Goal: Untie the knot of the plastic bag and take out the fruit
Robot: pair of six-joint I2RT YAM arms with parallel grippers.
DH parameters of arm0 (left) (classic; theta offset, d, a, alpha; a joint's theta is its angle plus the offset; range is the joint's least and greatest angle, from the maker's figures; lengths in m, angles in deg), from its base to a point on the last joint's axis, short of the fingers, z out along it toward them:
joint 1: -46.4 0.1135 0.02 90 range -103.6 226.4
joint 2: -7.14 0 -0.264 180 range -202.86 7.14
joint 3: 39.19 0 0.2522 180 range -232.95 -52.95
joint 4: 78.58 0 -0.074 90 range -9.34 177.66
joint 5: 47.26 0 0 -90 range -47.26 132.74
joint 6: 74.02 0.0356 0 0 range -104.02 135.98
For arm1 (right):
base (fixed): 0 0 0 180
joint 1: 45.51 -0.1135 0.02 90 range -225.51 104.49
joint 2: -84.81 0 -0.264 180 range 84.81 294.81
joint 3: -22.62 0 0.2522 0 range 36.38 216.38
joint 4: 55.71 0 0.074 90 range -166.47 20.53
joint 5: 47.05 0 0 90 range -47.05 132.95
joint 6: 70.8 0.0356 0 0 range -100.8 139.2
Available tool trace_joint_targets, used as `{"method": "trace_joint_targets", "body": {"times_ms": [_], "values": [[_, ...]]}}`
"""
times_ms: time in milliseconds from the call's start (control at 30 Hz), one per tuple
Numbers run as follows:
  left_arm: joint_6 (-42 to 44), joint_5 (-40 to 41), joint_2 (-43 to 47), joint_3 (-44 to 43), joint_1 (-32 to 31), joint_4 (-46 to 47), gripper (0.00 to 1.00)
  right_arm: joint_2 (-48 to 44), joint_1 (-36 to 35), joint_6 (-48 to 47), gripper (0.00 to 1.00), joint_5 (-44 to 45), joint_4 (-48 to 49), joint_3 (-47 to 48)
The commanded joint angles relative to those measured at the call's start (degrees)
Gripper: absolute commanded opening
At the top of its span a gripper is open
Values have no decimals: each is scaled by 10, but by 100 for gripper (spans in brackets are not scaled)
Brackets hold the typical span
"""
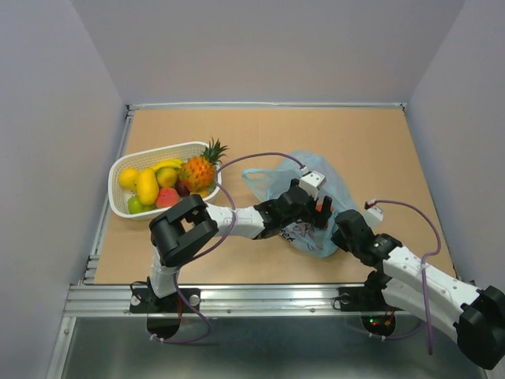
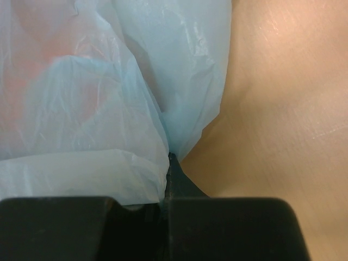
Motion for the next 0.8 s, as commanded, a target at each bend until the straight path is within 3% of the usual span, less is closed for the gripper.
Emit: {"method": "trace_joint_targets", "body": {"times_ms": [0, 633, 767], "values": [[0, 21, -10, -35, -5, -11, 99, 6, 4, 14, 1, -6, 23, -12], [6, 40, -69, -93, -15, -88, 99, 36, 4, 0, 1, -42, 68, -21], [4, 53, -50, -83, -15, -97, 80, 31, 4, -1, 1, -40, 69, -22]]}}
